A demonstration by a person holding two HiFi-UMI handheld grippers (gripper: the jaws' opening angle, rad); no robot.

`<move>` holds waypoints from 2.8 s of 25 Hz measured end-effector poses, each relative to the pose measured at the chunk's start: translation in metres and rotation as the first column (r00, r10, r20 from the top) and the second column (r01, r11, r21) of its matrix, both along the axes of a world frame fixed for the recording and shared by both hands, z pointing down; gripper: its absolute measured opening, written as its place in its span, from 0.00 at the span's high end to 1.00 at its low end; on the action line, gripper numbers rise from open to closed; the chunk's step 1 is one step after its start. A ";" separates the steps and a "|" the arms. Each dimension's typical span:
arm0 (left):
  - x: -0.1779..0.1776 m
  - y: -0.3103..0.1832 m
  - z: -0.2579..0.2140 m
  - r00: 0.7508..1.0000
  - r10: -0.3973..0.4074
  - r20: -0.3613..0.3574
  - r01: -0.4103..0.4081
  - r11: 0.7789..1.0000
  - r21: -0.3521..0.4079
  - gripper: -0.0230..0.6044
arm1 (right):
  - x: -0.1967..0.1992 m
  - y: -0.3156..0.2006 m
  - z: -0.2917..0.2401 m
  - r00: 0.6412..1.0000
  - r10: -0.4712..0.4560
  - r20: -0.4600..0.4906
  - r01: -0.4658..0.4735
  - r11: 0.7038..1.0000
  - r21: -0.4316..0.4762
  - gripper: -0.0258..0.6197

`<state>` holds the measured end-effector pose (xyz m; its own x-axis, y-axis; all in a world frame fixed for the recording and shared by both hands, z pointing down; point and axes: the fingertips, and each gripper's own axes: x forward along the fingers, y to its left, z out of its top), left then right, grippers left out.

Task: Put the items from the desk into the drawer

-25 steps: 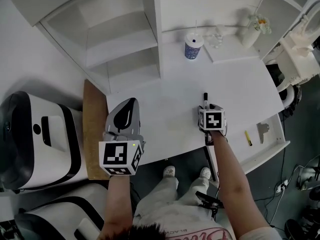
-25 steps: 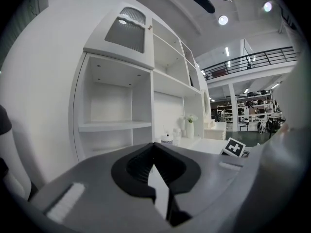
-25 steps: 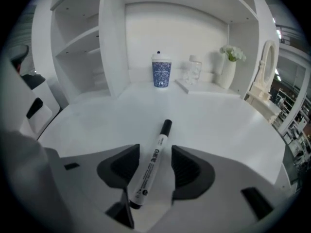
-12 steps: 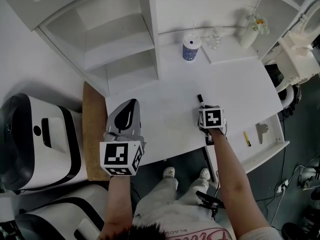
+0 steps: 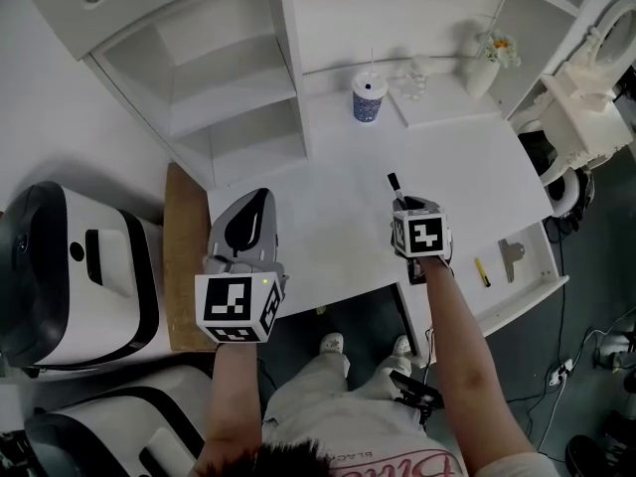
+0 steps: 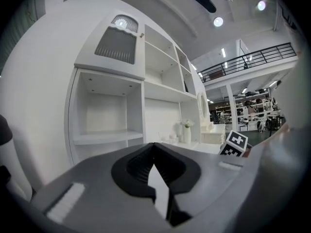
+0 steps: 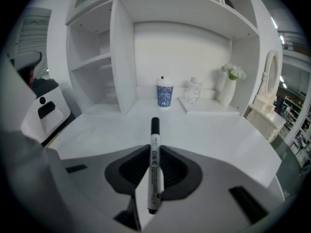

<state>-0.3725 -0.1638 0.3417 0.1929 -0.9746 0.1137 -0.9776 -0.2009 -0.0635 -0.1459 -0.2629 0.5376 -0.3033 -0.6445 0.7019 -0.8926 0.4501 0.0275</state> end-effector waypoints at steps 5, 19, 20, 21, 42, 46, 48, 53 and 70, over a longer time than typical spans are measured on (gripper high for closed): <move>0.014 0.011 -0.022 1.000 0.001 0.003 -0.002 0.999 0.044 0.95 | 0.004 0.008 -0.042 0.999 -0.040 0.007 0.040 0.995 0.093 0.85; 0.058 0.032 -0.075 1.000 0.026 -0.001 -0.025 0.988 0.155 0.95 | 0.035 0.050 -0.187 0.990 -0.111 0.090 0.068 0.922 0.382 0.85; 0.062 0.034 -0.077 1.000 0.029 -0.002 -0.028 0.987 0.160 0.95 | 0.039 0.053 -0.196 0.989 -0.113 0.093 0.066 0.914 0.401 0.85; 0.066 0.035 -0.079 0.999 0.032 -0.003 -0.031 0.986 0.164 0.95 | 0.043 0.057 -0.205 0.989 -0.114 0.097 0.064 0.906 0.419 0.85; 0.169 0.009 -0.085 0.990 0.136 -0.034 -0.128 0.973 0.190 0.95 | 0.187 0.102 -0.261 0.991 -0.006 0.131 -0.070 0.821 0.567 0.85; 0.187 0.004 -0.072 0.988 0.154 -0.033 -0.147 0.977 0.157 0.95 | 0.207 0.108 -0.230 0.990 0.018 0.136 -0.087 0.853 0.515 0.85; 0.195 0.003 -0.062 0.987 0.158 -0.035 -0.152 0.979 0.135 0.95 | 0.214 0.111 -0.213 0.990 0.028 0.137 -0.091 0.871 0.482 0.85; 0.211 0.002 -0.041 0.985 0.163 -0.046 -0.159 0.984 0.084 0.95 | 0.227 0.120 -0.178 0.990 0.038 0.133 -0.090 0.908 0.409 0.85; 0.233 0.006 0.012 0.987 0.147 -0.069 -0.148 0.989 -0.018 0.95 | 0.225 0.153 -0.024 0.991 0.040 0.129 -0.045 0.998 0.032 0.85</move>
